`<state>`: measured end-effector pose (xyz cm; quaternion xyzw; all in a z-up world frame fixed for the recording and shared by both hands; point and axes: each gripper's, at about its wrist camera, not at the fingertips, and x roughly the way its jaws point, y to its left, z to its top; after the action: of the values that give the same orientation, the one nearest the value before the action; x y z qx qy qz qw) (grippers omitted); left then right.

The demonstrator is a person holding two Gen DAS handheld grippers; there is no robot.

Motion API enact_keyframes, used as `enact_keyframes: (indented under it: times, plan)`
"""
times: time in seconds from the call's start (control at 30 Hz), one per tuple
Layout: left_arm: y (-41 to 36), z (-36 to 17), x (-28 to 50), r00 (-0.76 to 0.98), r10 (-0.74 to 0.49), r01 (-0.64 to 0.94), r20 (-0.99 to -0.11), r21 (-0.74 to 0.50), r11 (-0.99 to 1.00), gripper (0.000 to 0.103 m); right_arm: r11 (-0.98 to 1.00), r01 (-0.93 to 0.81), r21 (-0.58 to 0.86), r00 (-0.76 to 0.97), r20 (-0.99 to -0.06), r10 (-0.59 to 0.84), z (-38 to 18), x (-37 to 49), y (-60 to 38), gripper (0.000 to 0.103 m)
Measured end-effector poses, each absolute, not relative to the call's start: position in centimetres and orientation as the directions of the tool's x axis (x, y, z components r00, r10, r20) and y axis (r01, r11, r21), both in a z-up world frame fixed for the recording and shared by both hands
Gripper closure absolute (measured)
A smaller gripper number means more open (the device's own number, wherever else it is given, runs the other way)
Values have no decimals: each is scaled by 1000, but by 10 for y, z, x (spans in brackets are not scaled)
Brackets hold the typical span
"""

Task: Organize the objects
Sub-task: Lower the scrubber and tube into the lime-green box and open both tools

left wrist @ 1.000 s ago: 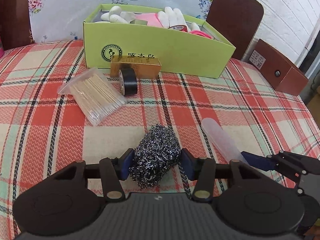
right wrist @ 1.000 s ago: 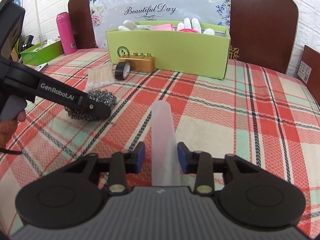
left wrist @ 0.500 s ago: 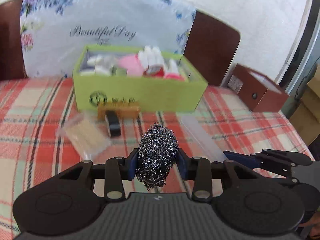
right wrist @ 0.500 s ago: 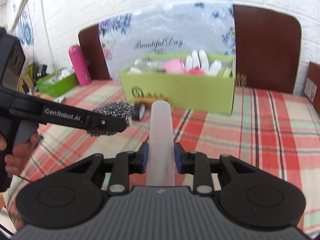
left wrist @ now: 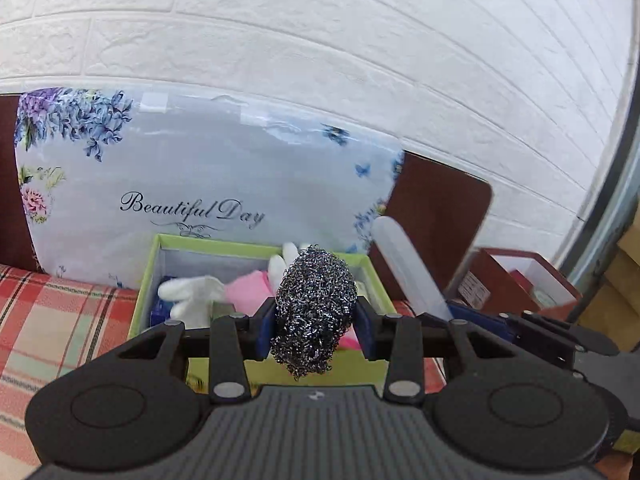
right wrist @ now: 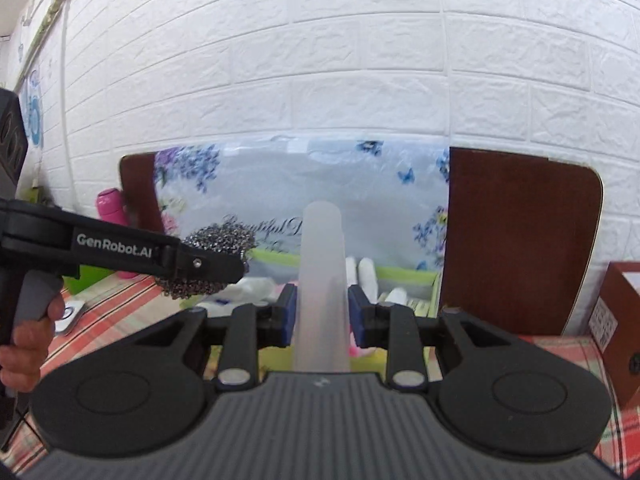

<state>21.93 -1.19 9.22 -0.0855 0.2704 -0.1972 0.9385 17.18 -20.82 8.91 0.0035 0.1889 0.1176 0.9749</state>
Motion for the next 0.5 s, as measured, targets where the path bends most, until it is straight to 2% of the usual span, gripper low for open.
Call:
enact_keyframes:
  times: [0.2,0.3,0.37,0.4,0.47,0.5]
  plan:
    - [-22,78,272,773,-386,274,-504,-284,919,61,985,-174,-10,912,-378,158,74,231,-211,76]
    - [-26,68,287,780,-380,274,-498,-274,922,53,985,-169,-21,911,-385,148,56,253,-210,76]
    - [-25,57,295,780,-360,265,-512,-251,931,27,985,-164,-53,904,-409,128,40,263,-208,58]
    - [-22,50,296,781,-338,247,-526,-237,940,25,986,-156,-62,897,-426,116,32,264,-208,48]
    - [-15,38,293,779,-303,212,-549,-223,951,25,986,-155,-67,899,-423,113,18,259,-209,39]
    - [-11,34,290,775,-294,200,-560,-225,954,25,986,-150,-69,901,-420,107,13,255,-209,30]
